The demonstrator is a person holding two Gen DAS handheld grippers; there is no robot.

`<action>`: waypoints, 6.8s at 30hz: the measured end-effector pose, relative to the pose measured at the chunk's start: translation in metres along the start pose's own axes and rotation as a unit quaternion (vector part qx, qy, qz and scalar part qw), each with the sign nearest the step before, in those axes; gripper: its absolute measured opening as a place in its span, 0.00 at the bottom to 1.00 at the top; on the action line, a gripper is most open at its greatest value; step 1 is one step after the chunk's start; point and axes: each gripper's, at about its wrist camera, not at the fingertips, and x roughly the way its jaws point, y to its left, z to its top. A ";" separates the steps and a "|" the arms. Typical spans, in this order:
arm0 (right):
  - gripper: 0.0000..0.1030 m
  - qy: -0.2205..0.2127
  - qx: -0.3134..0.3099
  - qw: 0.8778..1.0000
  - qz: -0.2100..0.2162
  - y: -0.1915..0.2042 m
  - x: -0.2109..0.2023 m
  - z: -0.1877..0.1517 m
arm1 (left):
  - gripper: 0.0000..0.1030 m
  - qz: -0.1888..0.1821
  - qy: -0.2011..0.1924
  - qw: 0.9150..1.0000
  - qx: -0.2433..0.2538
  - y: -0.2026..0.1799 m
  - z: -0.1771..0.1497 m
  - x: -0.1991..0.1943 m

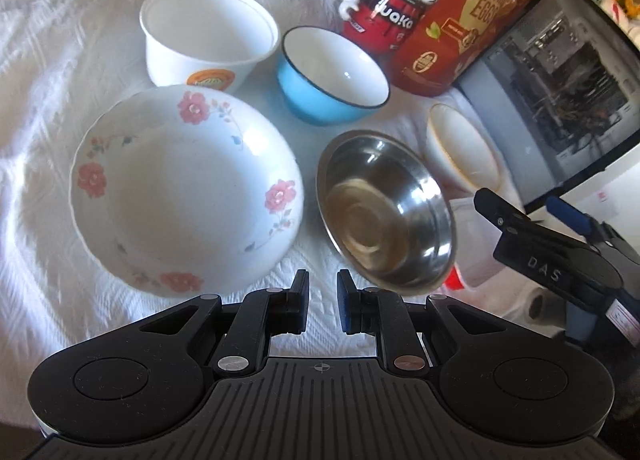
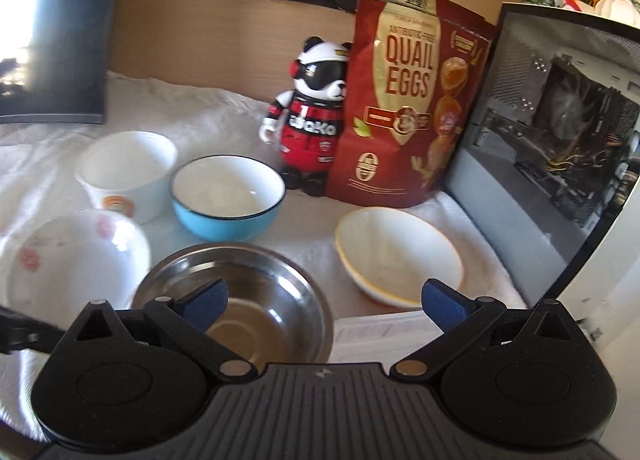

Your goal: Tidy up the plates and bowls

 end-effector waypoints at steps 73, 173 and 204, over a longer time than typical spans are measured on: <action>0.72 0.167 -0.029 0.908 0.383 0.047 0.117 0.059 | 0.22 0.134 -0.093 0.971 -0.173 0.030 0.036 0.000; 0.57 0.238 0.332 0.901 0.147 -0.210 0.087 -0.103 | 0.30 -0.024 0.132 0.973 0.186 -0.176 0.066 0.226; 0.65 0.084 -0.003 0.976 0.202 -0.235 0.064 -0.005 | 0.28 -0.042 -0.050 0.994 -0.092 -0.122 0.068 0.147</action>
